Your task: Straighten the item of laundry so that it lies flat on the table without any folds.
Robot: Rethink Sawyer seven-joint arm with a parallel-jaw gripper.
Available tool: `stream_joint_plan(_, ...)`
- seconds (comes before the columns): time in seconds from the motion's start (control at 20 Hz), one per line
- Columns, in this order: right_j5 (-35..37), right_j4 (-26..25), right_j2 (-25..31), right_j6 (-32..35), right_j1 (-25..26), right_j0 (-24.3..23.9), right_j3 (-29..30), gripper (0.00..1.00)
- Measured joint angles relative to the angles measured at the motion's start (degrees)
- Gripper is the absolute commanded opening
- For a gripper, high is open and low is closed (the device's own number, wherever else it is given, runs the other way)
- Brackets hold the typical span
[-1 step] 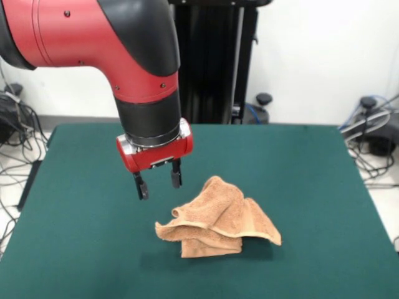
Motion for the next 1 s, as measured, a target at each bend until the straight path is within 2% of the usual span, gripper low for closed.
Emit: stream_joint_plan(1.0, -5.5, -4.5, 1.6, 0.0, 1.8, -0.5, 0.0, 1.00)
